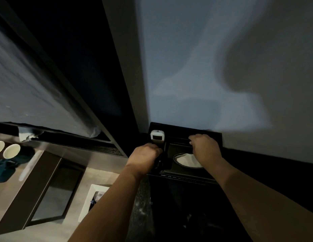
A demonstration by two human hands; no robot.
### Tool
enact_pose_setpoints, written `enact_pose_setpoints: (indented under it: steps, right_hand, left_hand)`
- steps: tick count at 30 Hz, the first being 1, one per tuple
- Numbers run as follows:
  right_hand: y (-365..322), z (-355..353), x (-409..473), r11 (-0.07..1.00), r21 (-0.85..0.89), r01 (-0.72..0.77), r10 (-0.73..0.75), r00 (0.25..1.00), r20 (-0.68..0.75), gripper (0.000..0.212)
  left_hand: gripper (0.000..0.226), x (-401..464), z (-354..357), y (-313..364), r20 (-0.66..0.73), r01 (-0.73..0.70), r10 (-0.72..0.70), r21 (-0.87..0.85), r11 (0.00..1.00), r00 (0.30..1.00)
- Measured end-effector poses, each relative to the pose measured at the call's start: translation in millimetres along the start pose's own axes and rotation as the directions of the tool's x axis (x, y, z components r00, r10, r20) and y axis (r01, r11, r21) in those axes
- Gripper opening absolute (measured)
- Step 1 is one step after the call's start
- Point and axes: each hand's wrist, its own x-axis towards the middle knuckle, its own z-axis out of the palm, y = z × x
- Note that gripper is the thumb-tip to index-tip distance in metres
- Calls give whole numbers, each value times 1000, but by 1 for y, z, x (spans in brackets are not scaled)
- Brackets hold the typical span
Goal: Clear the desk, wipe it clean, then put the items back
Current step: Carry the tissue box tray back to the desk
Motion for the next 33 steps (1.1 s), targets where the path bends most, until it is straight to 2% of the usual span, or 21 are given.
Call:
enact_pose_setpoints:
  steps: [7,10,15,21,28,33]
  right_hand:
    - [1,2,-3,998,35,-43,43,999,8,12]
    - [1,-10,-11,994,102,-30,30,1000,5,24]
    - [-9,-41,-44,988,156,1,0,1000,-9,42]
    - [-39,-73,-110,970,225,95,-72,991,-110,43]
    - [-101,-87,-196,918,261,298,-263,951,-160,44]
    - [-171,-94,-243,844,288,451,-427,892,-147,45]
  left_hand:
    - [42,0,-1,0,15,34,-34,-2,999,999]
    - [45,-5,-6,2,-1,74,-74,-29,997,997]
    - [42,-31,-23,12,-177,181,-204,-138,974,963]
    - [25,-100,-47,48,-364,293,-367,-242,925,856]
    - [34,-232,-48,86,-516,426,-485,-238,873,706]
    - [35,-347,-52,87,-589,561,-584,-251,789,559]
